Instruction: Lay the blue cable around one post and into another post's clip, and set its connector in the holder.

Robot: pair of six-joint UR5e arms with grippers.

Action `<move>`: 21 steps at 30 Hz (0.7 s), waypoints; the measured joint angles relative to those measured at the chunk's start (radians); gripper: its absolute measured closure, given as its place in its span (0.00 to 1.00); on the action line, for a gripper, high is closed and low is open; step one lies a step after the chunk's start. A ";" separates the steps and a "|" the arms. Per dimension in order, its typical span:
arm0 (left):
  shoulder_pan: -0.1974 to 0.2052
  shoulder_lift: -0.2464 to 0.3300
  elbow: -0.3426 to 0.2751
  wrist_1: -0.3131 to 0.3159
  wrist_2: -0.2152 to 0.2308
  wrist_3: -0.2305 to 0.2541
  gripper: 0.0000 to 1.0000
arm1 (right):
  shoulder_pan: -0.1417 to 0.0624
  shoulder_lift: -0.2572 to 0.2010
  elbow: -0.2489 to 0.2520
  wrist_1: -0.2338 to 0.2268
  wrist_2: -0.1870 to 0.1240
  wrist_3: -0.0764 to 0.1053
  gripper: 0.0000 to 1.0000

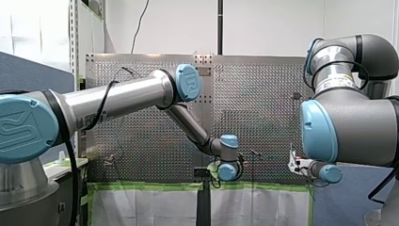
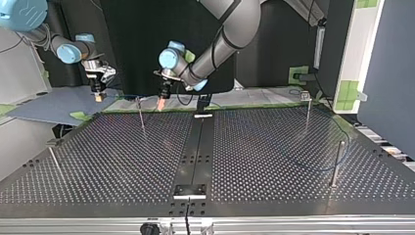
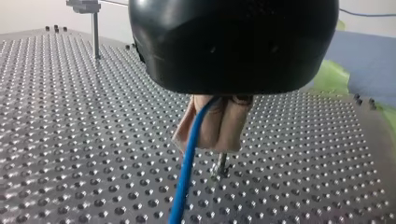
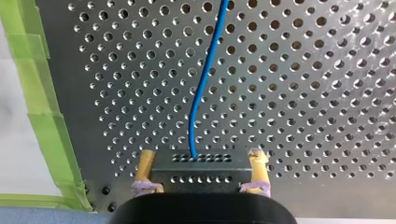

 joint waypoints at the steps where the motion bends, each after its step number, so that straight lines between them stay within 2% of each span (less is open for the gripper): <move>1: 0.003 0.000 0.002 0.000 0.000 0.000 0.95 | 0.000 0.000 -0.002 0.001 0.000 0.002 1.00; 10: 0.020 0.000 0.029 -0.013 -0.008 -0.001 0.95 | 0.000 0.003 -0.031 0.023 -0.002 0.012 1.00; 21: 0.026 0.000 0.024 -0.018 -0.012 0.001 0.95 | 0.002 0.007 -0.073 0.042 -0.002 0.020 1.00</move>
